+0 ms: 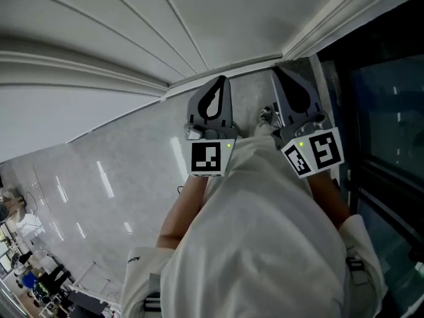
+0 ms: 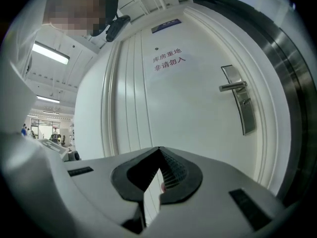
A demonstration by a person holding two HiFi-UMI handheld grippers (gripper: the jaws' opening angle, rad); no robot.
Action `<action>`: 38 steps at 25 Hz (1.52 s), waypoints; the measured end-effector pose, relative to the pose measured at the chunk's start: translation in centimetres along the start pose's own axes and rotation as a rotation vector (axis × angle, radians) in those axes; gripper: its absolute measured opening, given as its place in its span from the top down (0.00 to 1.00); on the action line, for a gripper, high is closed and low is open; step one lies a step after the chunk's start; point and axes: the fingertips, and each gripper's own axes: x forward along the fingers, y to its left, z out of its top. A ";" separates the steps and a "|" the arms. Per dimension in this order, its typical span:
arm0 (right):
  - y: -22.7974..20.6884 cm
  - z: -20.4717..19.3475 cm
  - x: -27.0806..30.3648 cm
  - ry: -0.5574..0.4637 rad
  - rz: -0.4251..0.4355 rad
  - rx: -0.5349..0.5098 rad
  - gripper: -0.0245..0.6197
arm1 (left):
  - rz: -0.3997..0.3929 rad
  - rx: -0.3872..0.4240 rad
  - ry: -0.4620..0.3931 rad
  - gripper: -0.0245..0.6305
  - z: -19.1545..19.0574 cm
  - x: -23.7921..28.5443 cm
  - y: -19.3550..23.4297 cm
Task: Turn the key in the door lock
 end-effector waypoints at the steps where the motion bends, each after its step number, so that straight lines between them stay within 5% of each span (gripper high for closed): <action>1: 0.0 -0.3 -0.1 -0.002 -0.018 0.010 0.96 | -0.003 0.002 0.004 0.95 -0.4 -0.1 0.0; 9: -1.1 -2.6 -1.0 0.032 -0.084 0.042 0.96 | -0.049 0.008 0.038 0.95 -2.2 0.3 -1.6; 13: -0.7 -3.3 -1.3 0.036 -0.091 0.076 0.96 | -0.071 0.054 -0.022 0.95 -1.0 0.8 -2.0; 22: -0.9 -3.4 -2.1 0.040 -0.108 0.026 0.96 | -0.018 -0.020 -0.009 0.95 -1.2 2.1 -0.5; 38: -1.0 -3.9 -2.4 0.062 -0.134 -0.022 0.96 | -0.090 0.048 -0.014 0.95 -1.3 1.5 -3.2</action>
